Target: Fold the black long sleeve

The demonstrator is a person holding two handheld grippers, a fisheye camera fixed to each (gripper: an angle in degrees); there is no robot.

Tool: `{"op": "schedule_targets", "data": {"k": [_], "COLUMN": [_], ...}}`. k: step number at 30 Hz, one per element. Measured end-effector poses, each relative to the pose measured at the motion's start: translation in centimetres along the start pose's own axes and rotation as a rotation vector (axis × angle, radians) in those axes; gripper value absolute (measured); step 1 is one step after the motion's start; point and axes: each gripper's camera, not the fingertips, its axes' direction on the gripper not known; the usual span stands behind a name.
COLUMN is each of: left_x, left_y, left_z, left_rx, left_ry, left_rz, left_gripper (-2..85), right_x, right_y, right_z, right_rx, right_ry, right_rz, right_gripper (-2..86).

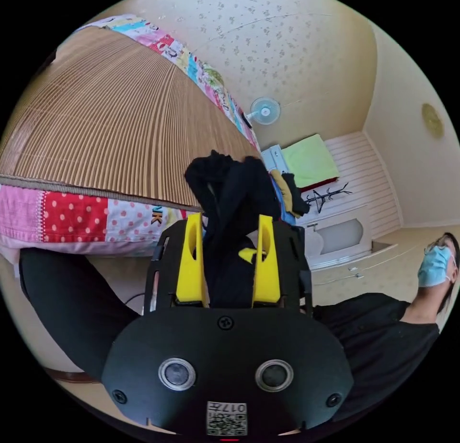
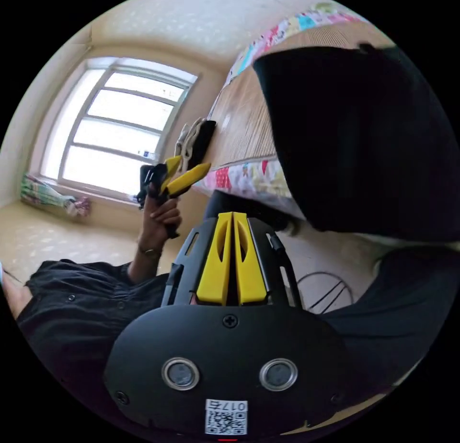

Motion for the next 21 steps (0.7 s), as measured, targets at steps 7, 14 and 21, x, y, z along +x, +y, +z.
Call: {"op": "schedule_targets", "data": {"k": [7,14,21], "left_x": [-3.8,-5.4,6.8], "left_y": [-9.3,-17.7,-13.8], "left_z": [5.3,14.1,17.6], "left_rx": [-0.097,-0.264,-0.29], "left_ry": [-0.098,-0.216,0.241], "left_rz": [0.009,0.085,0.548], "left_gripper": [13.9,10.3,3.7], "right_x": [-1.9,-3.3,-6.2], "right_y": [0.3,-1.7,0.1], "right_z": [-2.3,-7.0,-14.8], "right_rx": [-0.024,0.1,0.366], "right_ry": [0.0,0.05,0.094], "right_rz": [0.029,0.061,0.068], "right_gripper": [0.2,0.3,0.4]}}
